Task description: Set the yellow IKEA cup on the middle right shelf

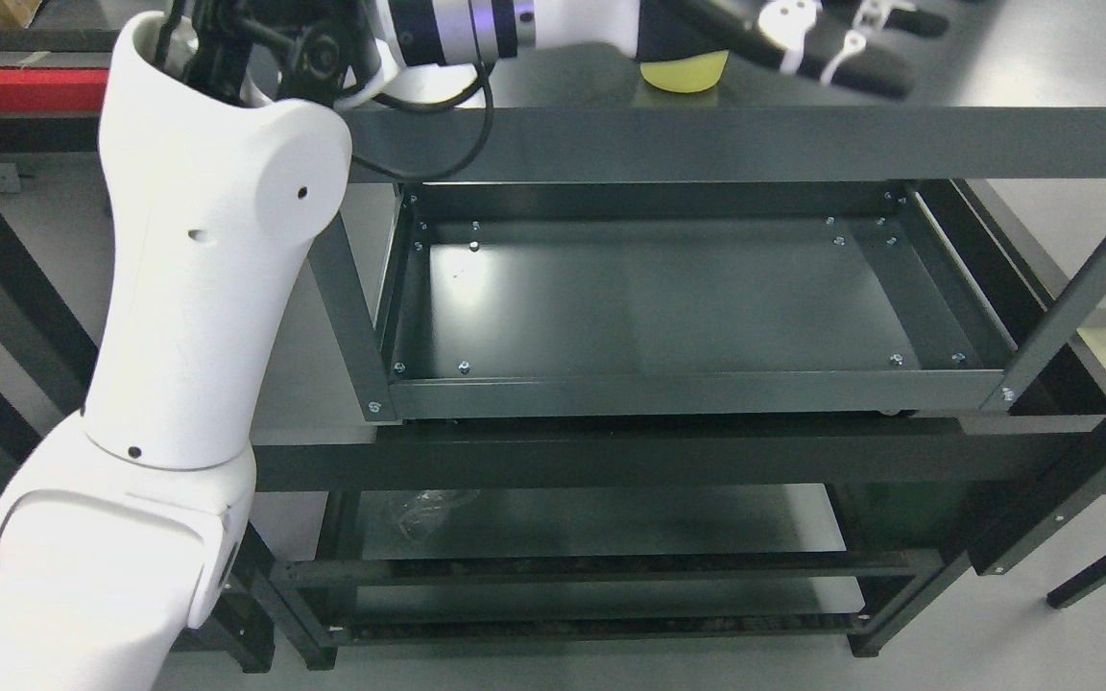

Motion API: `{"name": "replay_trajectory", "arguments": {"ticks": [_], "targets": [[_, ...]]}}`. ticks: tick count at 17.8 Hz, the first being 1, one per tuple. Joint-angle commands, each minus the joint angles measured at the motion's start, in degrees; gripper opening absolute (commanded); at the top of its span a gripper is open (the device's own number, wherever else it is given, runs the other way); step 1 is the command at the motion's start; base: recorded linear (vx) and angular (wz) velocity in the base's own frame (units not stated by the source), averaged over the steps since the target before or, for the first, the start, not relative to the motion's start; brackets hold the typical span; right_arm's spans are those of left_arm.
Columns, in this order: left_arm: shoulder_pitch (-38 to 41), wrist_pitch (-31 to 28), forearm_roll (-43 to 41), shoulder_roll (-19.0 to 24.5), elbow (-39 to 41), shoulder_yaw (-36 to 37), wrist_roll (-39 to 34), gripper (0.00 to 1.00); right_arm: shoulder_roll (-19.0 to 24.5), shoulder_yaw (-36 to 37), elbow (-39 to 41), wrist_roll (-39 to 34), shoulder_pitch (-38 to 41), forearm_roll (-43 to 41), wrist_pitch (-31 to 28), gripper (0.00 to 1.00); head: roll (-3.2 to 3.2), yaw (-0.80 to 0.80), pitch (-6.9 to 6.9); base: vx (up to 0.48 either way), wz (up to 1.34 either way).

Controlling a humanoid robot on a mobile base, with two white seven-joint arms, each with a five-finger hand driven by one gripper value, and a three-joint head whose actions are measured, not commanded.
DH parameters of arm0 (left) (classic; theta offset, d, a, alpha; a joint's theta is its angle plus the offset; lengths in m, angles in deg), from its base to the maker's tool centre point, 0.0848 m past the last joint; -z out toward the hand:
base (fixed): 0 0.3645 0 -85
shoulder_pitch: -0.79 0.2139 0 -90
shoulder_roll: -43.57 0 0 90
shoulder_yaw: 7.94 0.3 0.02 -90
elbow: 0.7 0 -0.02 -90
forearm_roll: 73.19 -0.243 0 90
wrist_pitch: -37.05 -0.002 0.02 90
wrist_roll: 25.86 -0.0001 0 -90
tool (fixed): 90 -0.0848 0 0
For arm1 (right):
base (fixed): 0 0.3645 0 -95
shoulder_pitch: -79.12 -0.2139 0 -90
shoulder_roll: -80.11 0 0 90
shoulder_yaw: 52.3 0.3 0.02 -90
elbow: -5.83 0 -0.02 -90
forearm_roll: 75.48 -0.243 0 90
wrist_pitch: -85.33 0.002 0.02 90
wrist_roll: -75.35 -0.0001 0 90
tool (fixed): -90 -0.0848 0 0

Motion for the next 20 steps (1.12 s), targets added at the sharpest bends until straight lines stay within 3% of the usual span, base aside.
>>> {"name": "replay_trajectory", "arguments": {"ticks": [1,5,8,10,12,15,16,20], "targets": [[10.44,-0.41,5.61,1.0,10.22,8.48,2.17,0.93,-1.0,-0.97,0.0,-0.04,0.8,-1.41,-0.05,0.99,0.0,0.0,0.0,0.0,0.0],[24.15,0.03,4.83,1.0,10.85,15.96,1.39,0.93,-1.0,-0.97,0.0,-0.04,0.8,-1.41,-0.05,0.99,0.0,0.0,0.0,0.0,0.0],[31.81,1.61,-5.25,1.0,9.36,18.44,-2.73,0.98,-1.0,-0.97,0.0,-0.04,0.8,-1.41,-0.05,0.99,0.0,0.0,0.0,0.0,0.0],[34.46,9.74,-8.88,1.0,4.72,17.83,-10.79,0.98,-1.0,-0.97,0.0,-0.04,0.8,-1.41,-0.05,0.99,0.0,0.0,0.0,0.0,0.0],[36.39,21.51,-10.37,1.0,1.19,15.46,-25.0,0.98,-1.0,-0.97,0.0,-0.04,0.8,-1.41,-0.05,0.99,0.0,0.0,0.0,0.0,0.0],[38.07,25.69,-13.02,1.0,1.09,9.75,-43.56,0.99,-1.0,-0.97,0.0,-0.04,0.8,-1.41,-0.05,0.99,0.0,0.0,0.0,0.0,0.0],[39.03,27.78,-13.11,1.0,1.7,7.82,-47.27,0.99,-1.0,-0.97,0.0,-0.04,0.8,-1.41,-0.05,0.99,0.0,0.0,0.0,0.0,0.0],[43.77,34.56,-20.38,1.0,4.33,4.38,-48.28,0.99,-1.0,-0.97,0.0,-0.04,0.8,-1.41,-0.05,0.99,0.0,0.0,0.0,0.0,0.0]]}}
